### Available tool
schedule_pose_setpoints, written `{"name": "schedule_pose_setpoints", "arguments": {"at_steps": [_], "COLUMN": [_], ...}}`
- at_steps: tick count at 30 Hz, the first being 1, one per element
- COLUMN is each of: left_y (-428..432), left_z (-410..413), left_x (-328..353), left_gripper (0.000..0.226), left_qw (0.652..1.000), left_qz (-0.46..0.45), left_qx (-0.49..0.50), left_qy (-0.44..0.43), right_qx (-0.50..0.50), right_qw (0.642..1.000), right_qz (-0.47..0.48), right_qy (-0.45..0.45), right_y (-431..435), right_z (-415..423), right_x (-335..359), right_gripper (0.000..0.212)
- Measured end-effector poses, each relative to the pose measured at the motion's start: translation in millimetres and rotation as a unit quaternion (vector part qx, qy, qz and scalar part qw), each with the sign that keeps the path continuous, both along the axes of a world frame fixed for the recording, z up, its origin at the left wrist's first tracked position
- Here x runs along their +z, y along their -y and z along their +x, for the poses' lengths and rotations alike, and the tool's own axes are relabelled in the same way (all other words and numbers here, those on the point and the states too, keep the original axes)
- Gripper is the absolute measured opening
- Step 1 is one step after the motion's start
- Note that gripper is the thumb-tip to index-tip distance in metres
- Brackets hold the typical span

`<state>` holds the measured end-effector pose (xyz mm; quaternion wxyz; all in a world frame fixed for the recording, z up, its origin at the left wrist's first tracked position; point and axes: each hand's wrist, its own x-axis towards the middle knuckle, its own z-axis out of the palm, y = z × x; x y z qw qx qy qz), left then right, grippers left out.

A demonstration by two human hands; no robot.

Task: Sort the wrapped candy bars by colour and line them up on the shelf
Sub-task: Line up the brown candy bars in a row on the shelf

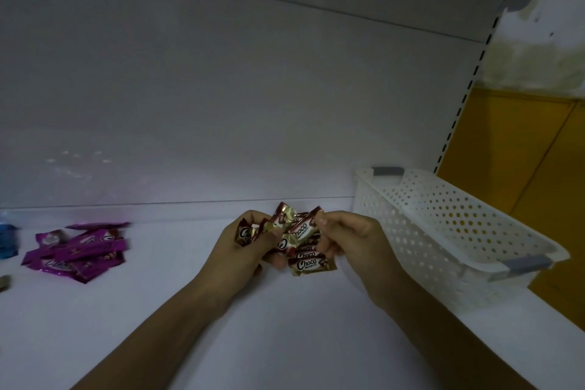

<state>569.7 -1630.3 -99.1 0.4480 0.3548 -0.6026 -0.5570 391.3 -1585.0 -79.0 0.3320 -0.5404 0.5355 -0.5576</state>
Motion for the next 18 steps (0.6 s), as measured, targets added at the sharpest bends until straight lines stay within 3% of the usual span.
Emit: {"name": "schedule_pose_setpoints", "arguments": {"at_steps": [7,12,15,18], "left_y": [1.4,1.2,2.4,3.1], "left_z": [-0.7,0.3,-0.1,-0.1], "left_x": [3.4,3.0,2.2,1.6], "left_gripper": [0.006,0.005,0.005,0.006], "left_qw": [0.994,0.994,0.993,0.994], "left_qz": [0.055,0.054,0.055,0.054], "left_qx": [0.059,0.060,0.061,0.059], "left_qy": [-0.075,-0.076,-0.080,-0.081], "right_qx": [0.064,0.102,0.074,0.051], "right_qw": [0.990,0.991,0.996,0.995], "right_qz": [0.064,0.047,0.048,0.045], "right_qy": [0.112,0.068,0.027,-0.076], "right_y": [0.2,-7.5,-8.0,-7.9], "right_z": [-6.7,-11.5,-11.0,-9.2], "right_x": [6.5,9.6,9.1,4.2], "right_gripper": [0.029,0.035,0.024,0.027]}}
